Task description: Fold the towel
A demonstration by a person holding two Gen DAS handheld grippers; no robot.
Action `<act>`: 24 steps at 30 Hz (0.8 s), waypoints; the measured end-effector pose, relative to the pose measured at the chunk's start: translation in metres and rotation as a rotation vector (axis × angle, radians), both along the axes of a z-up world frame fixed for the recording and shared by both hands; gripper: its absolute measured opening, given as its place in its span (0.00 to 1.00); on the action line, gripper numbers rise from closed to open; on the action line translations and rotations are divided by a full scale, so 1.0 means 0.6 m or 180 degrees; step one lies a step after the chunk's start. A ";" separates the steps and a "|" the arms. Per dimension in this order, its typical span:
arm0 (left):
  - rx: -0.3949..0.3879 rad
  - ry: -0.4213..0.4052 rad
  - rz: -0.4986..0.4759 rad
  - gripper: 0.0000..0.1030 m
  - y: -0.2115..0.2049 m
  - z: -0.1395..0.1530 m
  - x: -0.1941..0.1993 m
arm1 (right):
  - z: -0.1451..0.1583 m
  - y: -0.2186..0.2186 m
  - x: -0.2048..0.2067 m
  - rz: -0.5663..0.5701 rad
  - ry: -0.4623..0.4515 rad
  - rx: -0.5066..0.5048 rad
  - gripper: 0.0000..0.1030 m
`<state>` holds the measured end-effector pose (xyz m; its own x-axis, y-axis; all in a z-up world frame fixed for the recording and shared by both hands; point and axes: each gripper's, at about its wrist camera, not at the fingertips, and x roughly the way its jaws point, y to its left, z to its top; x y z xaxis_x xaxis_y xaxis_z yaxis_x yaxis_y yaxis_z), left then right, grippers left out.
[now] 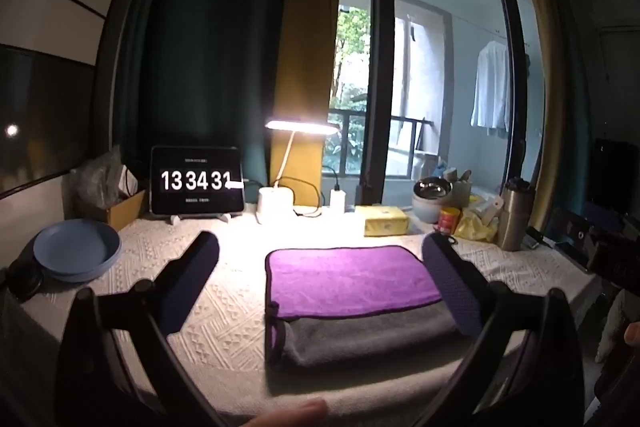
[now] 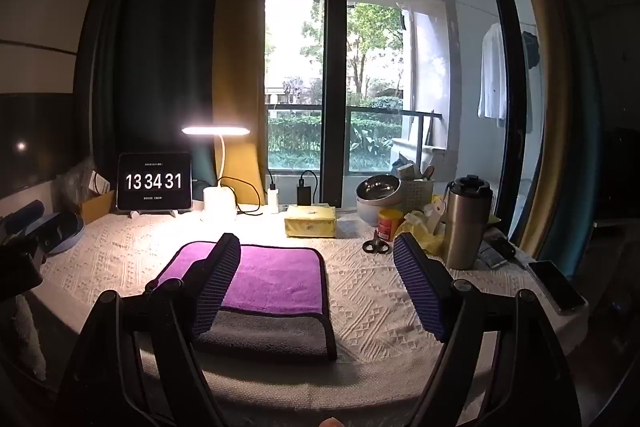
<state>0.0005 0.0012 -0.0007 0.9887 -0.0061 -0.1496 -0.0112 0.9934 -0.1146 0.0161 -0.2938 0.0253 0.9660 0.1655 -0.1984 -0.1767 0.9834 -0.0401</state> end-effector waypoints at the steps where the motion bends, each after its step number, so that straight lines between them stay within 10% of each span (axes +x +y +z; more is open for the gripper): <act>1: -0.0020 -0.0005 0.0002 0.99 0.002 -0.001 -0.001 | 0.000 -0.001 -0.001 0.0001 -0.0032 0.0009 0.79; 24: 0.0020 0.0115 -0.0037 0.99 0.000 -0.001 0.001 | 0.003 0.005 -0.002 0.0013 0.0018 -0.0017 0.79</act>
<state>0.0010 0.0009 -0.0011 0.9826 -0.0165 -0.1852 -0.0037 0.9941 -0.1081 0.0149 -0.2909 0.0272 0.9642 0.1684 -0.2047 -0.1810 0.9825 -0.0444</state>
